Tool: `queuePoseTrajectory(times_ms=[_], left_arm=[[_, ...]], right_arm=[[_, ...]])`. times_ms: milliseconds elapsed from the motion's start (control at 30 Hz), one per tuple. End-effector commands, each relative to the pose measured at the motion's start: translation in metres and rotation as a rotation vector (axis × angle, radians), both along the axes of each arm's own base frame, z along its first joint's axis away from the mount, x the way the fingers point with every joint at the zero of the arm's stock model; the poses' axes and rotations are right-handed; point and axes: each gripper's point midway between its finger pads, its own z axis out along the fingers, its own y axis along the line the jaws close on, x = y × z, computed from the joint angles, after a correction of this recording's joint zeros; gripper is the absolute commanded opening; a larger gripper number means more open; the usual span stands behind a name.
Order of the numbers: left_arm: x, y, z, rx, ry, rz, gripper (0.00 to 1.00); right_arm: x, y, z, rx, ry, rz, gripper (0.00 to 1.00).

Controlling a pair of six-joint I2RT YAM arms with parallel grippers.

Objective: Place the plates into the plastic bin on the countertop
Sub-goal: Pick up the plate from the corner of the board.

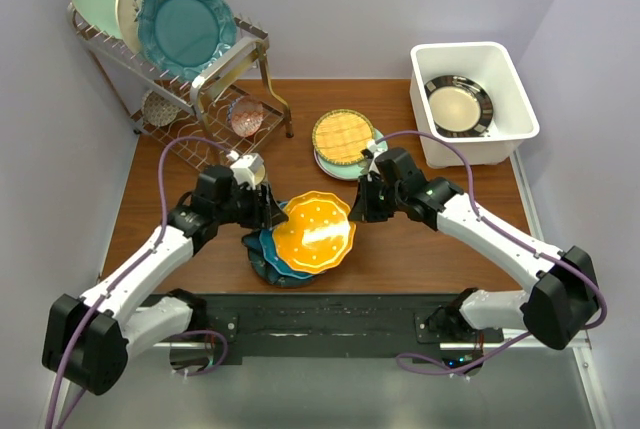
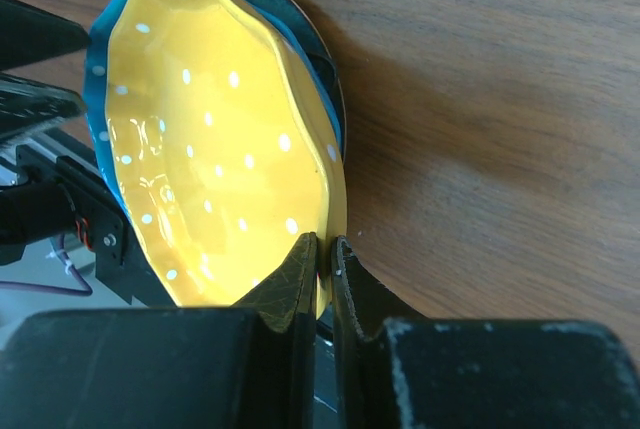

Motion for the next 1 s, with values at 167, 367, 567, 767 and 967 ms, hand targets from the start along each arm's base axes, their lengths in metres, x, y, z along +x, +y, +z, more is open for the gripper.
queuePoseTrajectory(times_ms=[167, 367, 567, 767, 967], left_arm=[[-0.003, -0.006, -0.021, 0.027, 0.057, -0.007, 0.61], [-0.009, -0.015, -0.033, 0.031, 0.100, -0.054, 0.36], [-0.010, -0.013, -0.051, 0.061, 0.154, -0.043, 0.00], [-0.009, -0.010, -0.053, 0.074, 0.155, -0.022, 0.00], [-0.009, -0.009, -0.054, 0.078, 0.155, -0.017, 0.00]], right_arm=[[0.014, 0.009, 0.022, 0.056, -0.074, 0.002, 0.03], [0.012, 0.013, 0.012, 0.068, -0.058, 0.015, 0.08], [0.009, 0.015, -0.001, 0.077, -0.032, 0.018, 0.23], [0.009, 0.013, -0.011, 0.062, -0.025, 0.011, 0.37], [0.005, 0.023, -0.026, 0.086, 0.036, 0.046, 0.38]])
